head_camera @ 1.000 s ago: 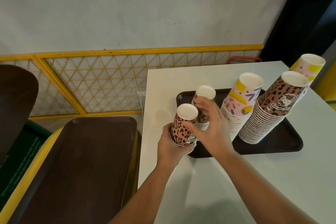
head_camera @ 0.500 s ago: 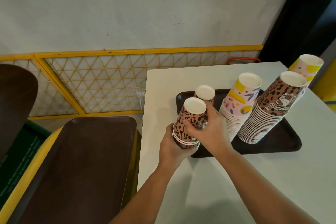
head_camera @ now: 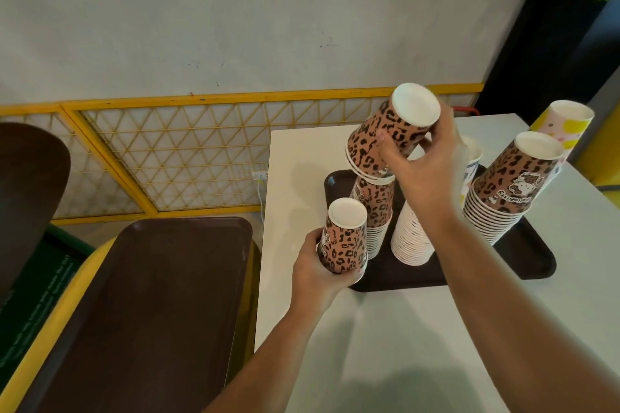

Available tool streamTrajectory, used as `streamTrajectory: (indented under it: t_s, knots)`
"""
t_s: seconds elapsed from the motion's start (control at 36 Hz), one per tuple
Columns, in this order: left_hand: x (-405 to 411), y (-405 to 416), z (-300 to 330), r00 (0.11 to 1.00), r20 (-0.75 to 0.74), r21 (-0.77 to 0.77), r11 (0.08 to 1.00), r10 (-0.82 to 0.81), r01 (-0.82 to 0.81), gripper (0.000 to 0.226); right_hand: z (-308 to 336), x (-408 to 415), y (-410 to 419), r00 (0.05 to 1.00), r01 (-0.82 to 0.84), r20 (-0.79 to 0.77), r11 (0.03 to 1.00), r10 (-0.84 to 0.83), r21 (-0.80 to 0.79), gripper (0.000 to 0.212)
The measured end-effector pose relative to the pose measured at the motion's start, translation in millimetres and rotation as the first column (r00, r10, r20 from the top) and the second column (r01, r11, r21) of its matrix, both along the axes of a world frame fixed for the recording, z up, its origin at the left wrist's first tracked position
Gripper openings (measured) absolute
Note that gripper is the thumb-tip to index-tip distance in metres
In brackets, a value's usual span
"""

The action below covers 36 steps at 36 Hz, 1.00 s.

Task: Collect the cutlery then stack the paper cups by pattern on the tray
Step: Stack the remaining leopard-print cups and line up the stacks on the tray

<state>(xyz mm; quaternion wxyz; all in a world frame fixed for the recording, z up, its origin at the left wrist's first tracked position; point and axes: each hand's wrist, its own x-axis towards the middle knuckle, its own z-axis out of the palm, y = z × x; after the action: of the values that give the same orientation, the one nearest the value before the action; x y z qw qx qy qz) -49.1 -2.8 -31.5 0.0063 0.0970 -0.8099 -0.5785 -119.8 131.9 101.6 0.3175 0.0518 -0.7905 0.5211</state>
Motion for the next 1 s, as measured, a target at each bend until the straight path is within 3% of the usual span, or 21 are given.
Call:
streamTrajectory:
  t_s: [0.19,0.33,0.53,0.64,0.72,0.83,0.92,1.0]
  knots:
    - [-2,-2,3,1.000,0.001,0.010,1.000,-0.002,0.002,0.076,-46,-4,1,0.993,0.001,0.115,0.985,-0.020,0.171,0.067]
    - [-3,-1,4,1.000,-0.008,0.022,1.000,-0.003,0.003,0.073,-63,1,1,0.983,-0.052,0.185,0.981,0.017,0.185,0.073]
    - [-5,1,4,0.999,-0.025,0.069,0.997,0.019,-0.017,0.074,-68,31,-11,0.995,-0.082,-0.031,0.974,0.091,0.212,0.065]
    - [-7,2,9,0.999,-0.040,0.062,0.998,0.005,-0.003,0.072,-80,41,-20,0.959,-0.262,0.163,0.944,0.231,0.201,0.074]
    - [-7,3,10,0.998,-0.062,0.038,0.999,-0.018,0.020,0.076,-88,45,-26,0.927,-0.293,0.297,0.936,0.228,0.194,0.077]
    - [-4,3,10,0.990,-0.057,0.083,0.988,-0.126,0.131,0.097,-87,44,-24,0.933,-0.247,0.309,0.953,0.185,0.174,0.070]
    - [-3,3,7,0.992,-0.044,0.064,0.991,-0.118,0.121,0.114,-82,41,-23,0.937,-0.244,0.295,0.955,0.187,0.170,0.071]
    - [-3,2,7,0.993,-0.066,0.044,0.994,-0.094,0.097,0.105,-78,40,-23,0.948,-0.234,0.258,0.958,0.187,0.165,0.069]
